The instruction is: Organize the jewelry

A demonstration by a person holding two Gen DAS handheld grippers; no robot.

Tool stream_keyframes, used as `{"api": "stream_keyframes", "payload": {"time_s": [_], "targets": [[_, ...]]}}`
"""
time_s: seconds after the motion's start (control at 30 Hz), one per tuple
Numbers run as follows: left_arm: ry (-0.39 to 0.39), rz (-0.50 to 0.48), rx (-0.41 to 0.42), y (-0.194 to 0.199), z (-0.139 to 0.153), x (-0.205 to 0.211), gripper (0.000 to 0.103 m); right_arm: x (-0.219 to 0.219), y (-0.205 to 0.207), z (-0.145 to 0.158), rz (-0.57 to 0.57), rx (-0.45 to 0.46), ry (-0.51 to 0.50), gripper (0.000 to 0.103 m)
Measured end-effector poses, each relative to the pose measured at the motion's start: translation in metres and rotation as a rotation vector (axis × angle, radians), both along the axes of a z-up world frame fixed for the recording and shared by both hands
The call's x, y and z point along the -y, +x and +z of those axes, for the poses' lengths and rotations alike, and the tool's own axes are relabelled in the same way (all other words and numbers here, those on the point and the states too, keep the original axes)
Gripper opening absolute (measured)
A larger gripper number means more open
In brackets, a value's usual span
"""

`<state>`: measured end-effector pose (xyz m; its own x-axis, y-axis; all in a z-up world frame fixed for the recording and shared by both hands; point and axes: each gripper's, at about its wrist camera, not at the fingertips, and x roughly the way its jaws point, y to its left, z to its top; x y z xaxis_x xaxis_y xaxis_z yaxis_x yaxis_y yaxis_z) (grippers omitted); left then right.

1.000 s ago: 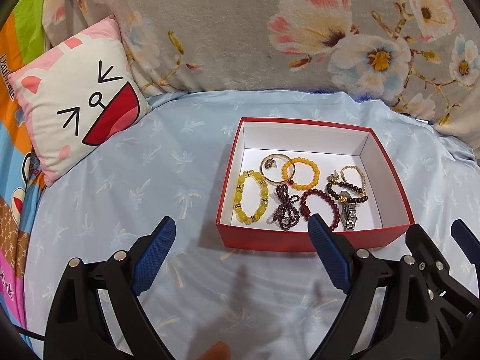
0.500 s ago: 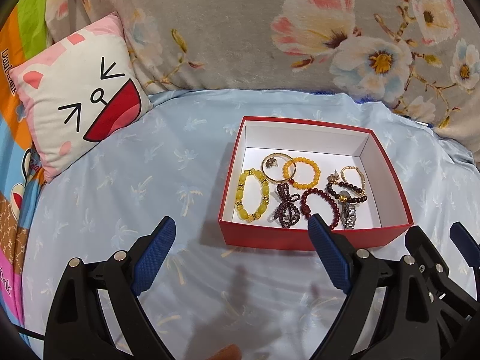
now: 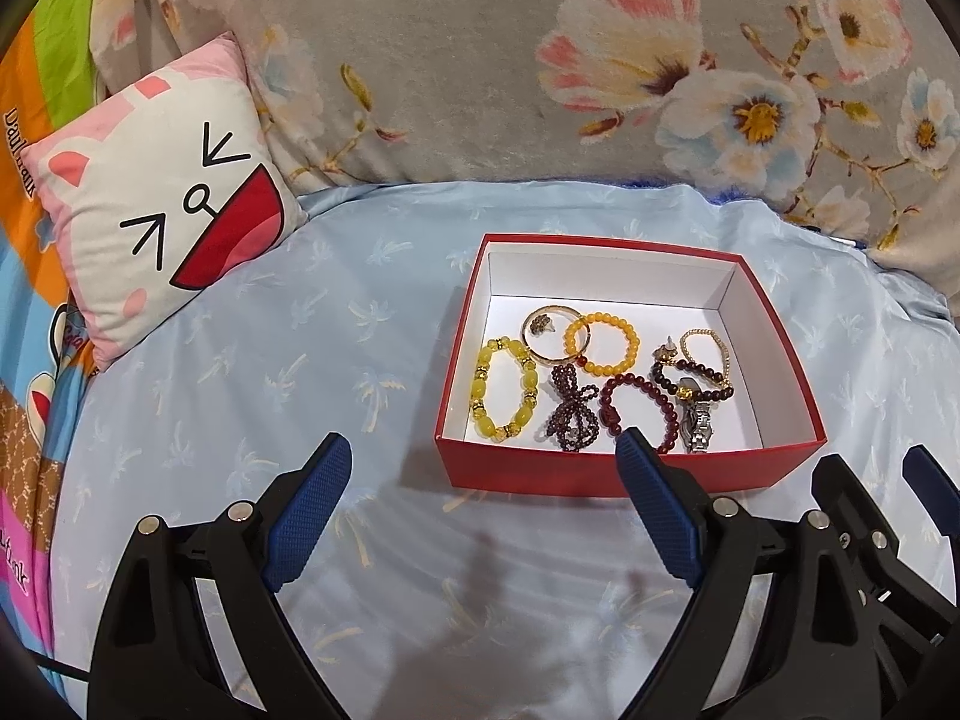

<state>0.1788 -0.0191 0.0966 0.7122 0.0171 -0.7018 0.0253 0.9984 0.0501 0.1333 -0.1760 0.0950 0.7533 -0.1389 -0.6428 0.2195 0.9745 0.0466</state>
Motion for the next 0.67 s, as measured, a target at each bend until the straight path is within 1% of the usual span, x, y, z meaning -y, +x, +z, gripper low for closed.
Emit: {"api": "stream_keyframes", "payload": {"time_s": [0.5,0.67], "targets": [[0.02,0.007,-0.015,0.0012,-0.005,0.001,0.085,0.0006,-0.0009,-0.0002,0.006,-0.001,0.008,0.075],[0.024,-0.004,-0.013,0.0026,-0.0057,-0.0002,0.085,0.0008,-0.0006,-0.0001,0.007,-0.003,0.009,0.075]]}}
